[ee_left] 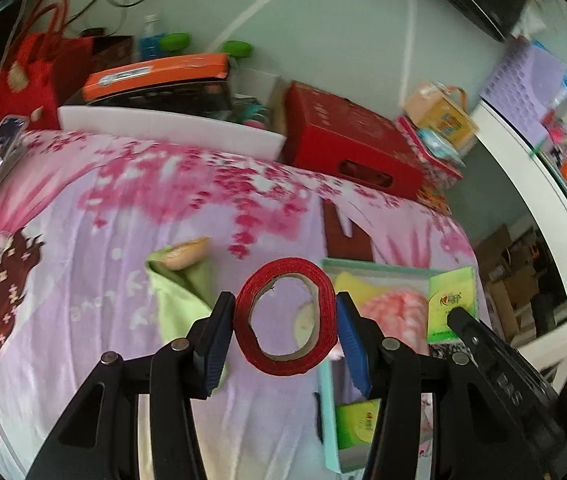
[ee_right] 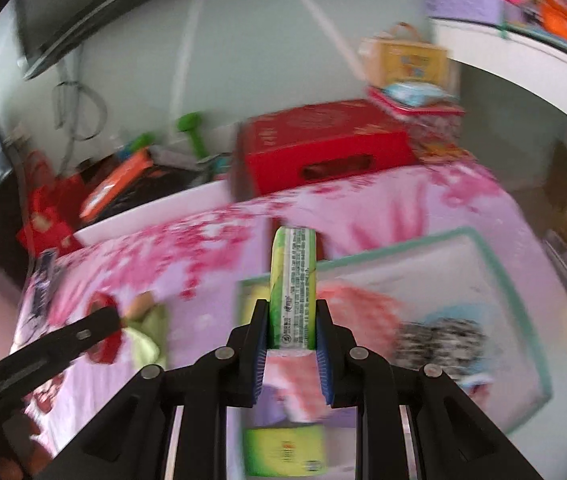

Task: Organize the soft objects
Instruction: 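Carry the red ring with the left gripper while the right releases the box into the tray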

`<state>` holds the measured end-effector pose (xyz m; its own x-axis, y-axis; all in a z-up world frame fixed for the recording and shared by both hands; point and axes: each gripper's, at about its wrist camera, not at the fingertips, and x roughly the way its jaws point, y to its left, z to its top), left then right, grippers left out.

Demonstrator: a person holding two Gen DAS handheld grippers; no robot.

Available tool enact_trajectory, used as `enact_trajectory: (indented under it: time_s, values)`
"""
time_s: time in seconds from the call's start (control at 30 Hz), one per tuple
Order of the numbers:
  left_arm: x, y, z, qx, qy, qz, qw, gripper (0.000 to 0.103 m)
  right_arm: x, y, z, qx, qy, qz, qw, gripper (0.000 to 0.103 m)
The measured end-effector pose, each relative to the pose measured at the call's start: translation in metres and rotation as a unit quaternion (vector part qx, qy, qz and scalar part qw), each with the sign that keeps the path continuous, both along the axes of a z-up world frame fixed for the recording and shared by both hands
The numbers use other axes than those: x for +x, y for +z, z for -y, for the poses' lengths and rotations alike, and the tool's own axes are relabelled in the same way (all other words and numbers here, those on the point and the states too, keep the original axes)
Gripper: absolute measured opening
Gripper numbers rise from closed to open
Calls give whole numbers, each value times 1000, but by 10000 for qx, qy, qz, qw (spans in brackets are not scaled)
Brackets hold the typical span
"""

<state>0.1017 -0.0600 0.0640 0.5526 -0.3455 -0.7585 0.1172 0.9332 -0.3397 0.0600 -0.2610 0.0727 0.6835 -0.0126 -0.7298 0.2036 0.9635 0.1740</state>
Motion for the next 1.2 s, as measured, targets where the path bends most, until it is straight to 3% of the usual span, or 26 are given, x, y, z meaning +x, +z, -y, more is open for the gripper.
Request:
enact_trajectory:
  time_s: [0.23, 0.5, 0.77, 0.87, 0.97, 1.03, 1.13, 1.2]
  values:
    - [-10, -13, 51, 142, -694, -128, 9974, 52, -6, -32, 53, 149, -694, -536, 9960, 23]
    - [-27, -27, 101, 392, -1387, -244, 9893, 52, -17, -37, 76, 156, -970, -606, 9933, 23]
    - [-28, -52, 125, 479, -1595, -515, 9847, 53, -17, -41, 85, 237, -994, -691, 9924, 25]
    - [-27, -57, 126, 365, -1601, -647, 9843, 63, -16, -41, 82, 205, -933, -720, 9928, 26]
    - [-27, -56, 125, 339, -1578, -638, 9848, 63, -15, -41, 80, 203, -890, -735, 9931, 26]
    - [-27, -55, 123, 340, -1553, -635, 9852, 64, -15, -41, 80, 198, -876, -741, 9932, 29]
    - [-27, -54, 121, 339, -1520, -653, 9856, 65, -15, -40, 79, 251, -837, -712, 9936, 51]
    - [-25, -52, 119, 339, -1488, -643, 9862, 68, -14, -39, 77, 234, -784, -693, 9942, 55]
